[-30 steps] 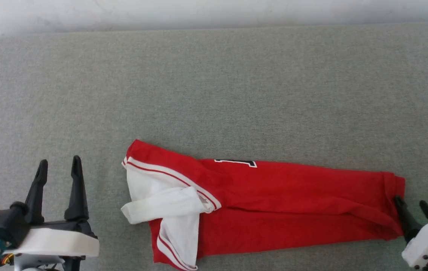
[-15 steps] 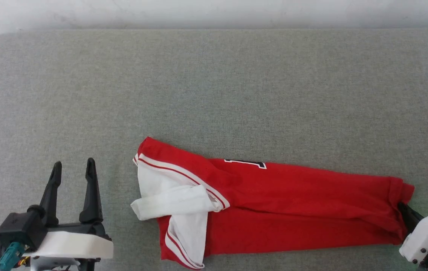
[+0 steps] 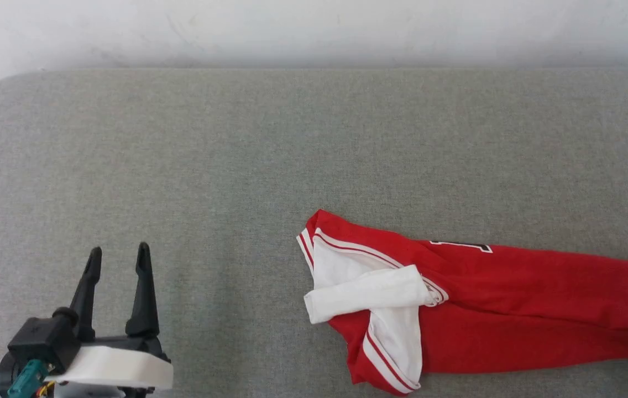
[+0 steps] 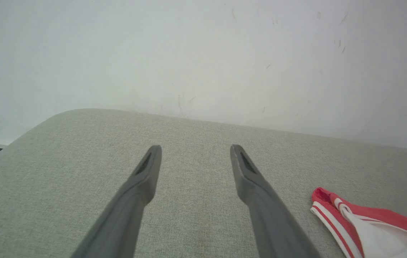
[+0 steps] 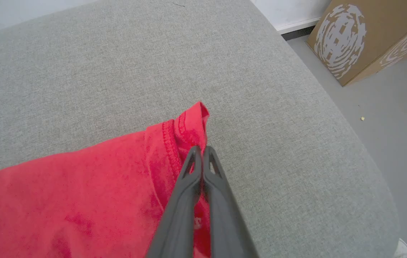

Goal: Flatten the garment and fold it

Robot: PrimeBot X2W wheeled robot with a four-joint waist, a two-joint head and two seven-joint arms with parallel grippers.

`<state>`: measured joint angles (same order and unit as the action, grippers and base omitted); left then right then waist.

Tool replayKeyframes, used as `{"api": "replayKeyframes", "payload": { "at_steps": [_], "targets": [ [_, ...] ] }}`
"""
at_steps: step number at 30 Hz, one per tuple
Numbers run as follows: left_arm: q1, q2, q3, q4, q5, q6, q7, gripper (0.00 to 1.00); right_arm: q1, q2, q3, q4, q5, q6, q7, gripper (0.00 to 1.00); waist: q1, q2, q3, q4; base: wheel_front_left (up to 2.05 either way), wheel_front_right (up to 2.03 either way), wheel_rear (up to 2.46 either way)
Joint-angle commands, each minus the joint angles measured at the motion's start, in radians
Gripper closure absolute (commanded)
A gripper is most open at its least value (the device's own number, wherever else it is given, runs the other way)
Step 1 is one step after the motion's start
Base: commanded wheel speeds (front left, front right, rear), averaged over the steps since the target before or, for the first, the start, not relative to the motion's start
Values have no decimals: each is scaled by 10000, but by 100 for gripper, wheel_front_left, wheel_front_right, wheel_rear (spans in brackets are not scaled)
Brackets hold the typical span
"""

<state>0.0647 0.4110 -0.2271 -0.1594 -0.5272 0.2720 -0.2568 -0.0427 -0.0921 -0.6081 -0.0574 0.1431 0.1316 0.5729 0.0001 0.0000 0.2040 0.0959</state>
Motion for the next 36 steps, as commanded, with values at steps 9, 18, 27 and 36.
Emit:
{"api": "replayKeyframes", "payload": {
  "at_steps": [9,18,27,36],
  "targets": [
    [475,-147,-205,189,-46,-14,87,0,772,344,3186,-1275,1756,-9,1524,100,-1,0,-773,243,0,0,0],
    [537,-164,-336,130,-127,-21,214,0,604,404,7196,-2484,3282,-9,2855,100,-1,0,-1025,412,0,0,0],
    [302,-332,-443,252,-294,-182,190,0,-1023,413,9549,-1865,3253,-9,2673,100,-1,0,-624,809,0,0,0],
    [-76,-557,-511,612,-397,-427,106,0,-2271,417,9755,165,2396,-9,2001,100,-1,0,-241,1241,0,0,0]
  ]
}}
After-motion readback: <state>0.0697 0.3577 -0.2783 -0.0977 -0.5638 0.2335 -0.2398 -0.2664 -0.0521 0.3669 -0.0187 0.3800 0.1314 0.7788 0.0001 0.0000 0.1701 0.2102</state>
